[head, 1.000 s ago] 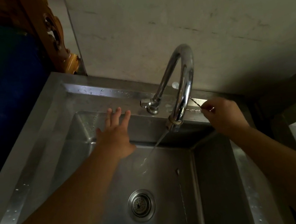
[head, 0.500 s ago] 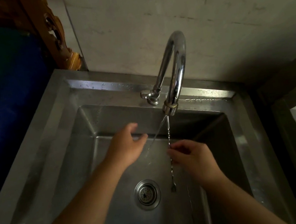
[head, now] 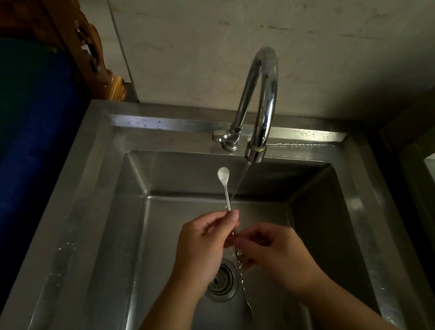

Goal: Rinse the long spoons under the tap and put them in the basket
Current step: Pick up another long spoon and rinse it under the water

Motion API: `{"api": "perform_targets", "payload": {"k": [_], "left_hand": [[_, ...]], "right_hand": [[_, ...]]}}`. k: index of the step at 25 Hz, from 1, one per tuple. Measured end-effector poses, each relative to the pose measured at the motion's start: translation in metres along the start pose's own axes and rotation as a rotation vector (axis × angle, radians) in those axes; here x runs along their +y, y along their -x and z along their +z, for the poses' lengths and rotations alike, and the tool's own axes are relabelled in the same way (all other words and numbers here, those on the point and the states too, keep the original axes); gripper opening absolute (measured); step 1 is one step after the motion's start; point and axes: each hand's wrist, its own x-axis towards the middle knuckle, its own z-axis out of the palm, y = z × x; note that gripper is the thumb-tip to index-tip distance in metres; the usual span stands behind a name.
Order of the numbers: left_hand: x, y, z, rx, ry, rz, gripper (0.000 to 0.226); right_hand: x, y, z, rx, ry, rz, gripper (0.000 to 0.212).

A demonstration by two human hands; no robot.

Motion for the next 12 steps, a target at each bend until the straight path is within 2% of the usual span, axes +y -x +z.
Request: {"api": "perform_targets", "payload": {"k": [4,12], "left_hand": [[0.010,0.006,0.003,-0.039,0.022,-0.043,0.026],[0.015,0.014,0.014,-0.048,0.093,-0.137,0.011]], "right_hand": [[-0.022,-0.010,-0.015,0.100,-0.108,-0.025,0.008],[-0.042,-0.035,-0.007,0.007,-0.161,0.077,0.020]]}}
